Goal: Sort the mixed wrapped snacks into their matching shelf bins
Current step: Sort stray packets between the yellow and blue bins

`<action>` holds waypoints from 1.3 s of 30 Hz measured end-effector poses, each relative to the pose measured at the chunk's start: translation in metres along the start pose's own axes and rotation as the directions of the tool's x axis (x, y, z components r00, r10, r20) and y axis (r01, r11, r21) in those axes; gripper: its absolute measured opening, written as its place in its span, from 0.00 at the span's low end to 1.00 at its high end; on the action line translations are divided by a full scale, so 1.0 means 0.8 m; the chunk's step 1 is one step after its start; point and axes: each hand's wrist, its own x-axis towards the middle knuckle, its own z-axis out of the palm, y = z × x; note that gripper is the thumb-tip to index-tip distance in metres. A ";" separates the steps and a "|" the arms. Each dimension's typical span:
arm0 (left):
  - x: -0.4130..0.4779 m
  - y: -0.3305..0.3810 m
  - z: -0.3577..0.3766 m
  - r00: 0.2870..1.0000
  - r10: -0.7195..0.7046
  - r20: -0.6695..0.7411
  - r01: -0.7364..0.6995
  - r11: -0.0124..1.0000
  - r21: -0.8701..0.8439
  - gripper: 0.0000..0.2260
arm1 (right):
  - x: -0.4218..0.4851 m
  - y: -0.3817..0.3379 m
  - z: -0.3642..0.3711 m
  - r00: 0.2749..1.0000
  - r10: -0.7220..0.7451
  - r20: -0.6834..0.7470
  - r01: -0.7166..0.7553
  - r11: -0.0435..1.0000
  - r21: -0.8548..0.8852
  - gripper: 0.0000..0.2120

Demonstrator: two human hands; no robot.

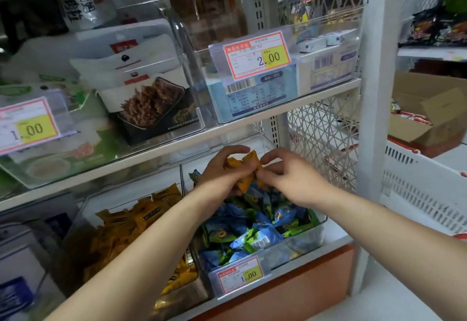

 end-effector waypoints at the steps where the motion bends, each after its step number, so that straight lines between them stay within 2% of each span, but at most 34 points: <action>1: -0.006 -0.001 -0.002 1.000 0.013 -0.014 -0.013 1.000 0.005 0.16 | -0.002 -0.004 0.006 1.000 0.016 -0.012 -0.015 0.995 0.094 0.08; 4: -0.026 -0.003 -0.012 0.985 0.093 -0.148 -0.081 0.993 0.088 0.08 | -0.009 -0.020 0.027 0.999 -0.020 0.029 0.011 0.960 0.281 0.08; 7: -0.046 -0.006 -0.044 0.956 0.199 -0.216 -0.142 0.958 0.250 0.07 | -0.015 -0.032 0.050 0.969 -0.104 0.223 0.035 0.956 0.292 0.13; 8: -0.054 -0.005 -0.059 0.951 0.221 -0.217 -0.143 0.935 0.326 0.07 | -0.016 -0.036 0.056 0.948 -0.139 0.286 0.078 0.974 0.215 0.13; 9: -0.063 -0.006 -0.078 0.948 0.236 -0.215 -0.132 0.903 0.409 0.08 | -0.015 -0.038 0.062 0.930 -0.175 0.323 0.162 0.985 0.065 0.12; 11: -0.079 -0.009 -0.116 0.937 0.255 -0.237 -0.080 0.820 0.567 0.11 | -0.011 -0.038 0.070 0.914 -0.205 0.351 0.305 0.916 -0.261 0.16; 12: -0.087 -0.011 -0.134 0.934 0.250 -0.255 -0.039 0.781 0.624 0.12 | -0.009 -0.038 0.072 0.919 -0.201 0.340 0.324 0.875 -0.359 0.18; 17: -0.105 -0.018 -0.208 0.938 0.136 -0.318 0.140 0.690 0.710 0.12 | 0.007 -0.031 0.061 0.948 -0.219 0.231 0.307 0.821 -0.481 0.15; 21: -0.102 -0.013 -0.235 0.973 0.001 -0.230 0.164 0.699 0.696 0.20 | 0.015 -0.022 0.035 0.955 -0.246 0.166 0.297 0.768 -0.568 0.09; 24: -0.096 -0.001 -0.233 0.966 0.026 -0.258 0.190 0.604 0.774 0.19 | 0.019 -0.006 0.012 0.969 -0.204 0.137 0.244 0.731 -0.638 0.14; 28: -0.080 0.016 -0.178 0.977 0.148 -0.156 0.027 0.634 0.773 0.06 | 0.018 0.010 -0.017 0.980 -0.195 0.042 0.169 0.700 -0.694 0.18; 31: -0.046 0.025 -0.111 0.991 0.135 0.017 -0.104 0.667 0.738 0.05 | 0.021 0.022 -0.038 0.988 -0.152 -0.035 0.086 0.719 -0.690 0.23; 35: 0.033 0.021 -0.034 0.979 0.052 0.196 -0.184 0.629 0.756 0.07 | 0.021 0.038 -0.048 0.995 -0.075 -0.060 0.013 0.726 -0.688 0.24; 37: 0.082 0.004 -0.005 0.972 -0.020 0.235 -0.174 0.612 0.772 0.10 | 0.019 0.046 -0.050 0.995 -0.054 -0.082 -0.013 0.749 -0.662 0.24; 39: 0.128 -0.020 0.018 0.967 -0.110 0.230 -0.126 0.579 0.806 0.15 | 0.017 0.056 -0.050 0.999 0.029 -0.042 -0.049 0.764 -0.643 0.21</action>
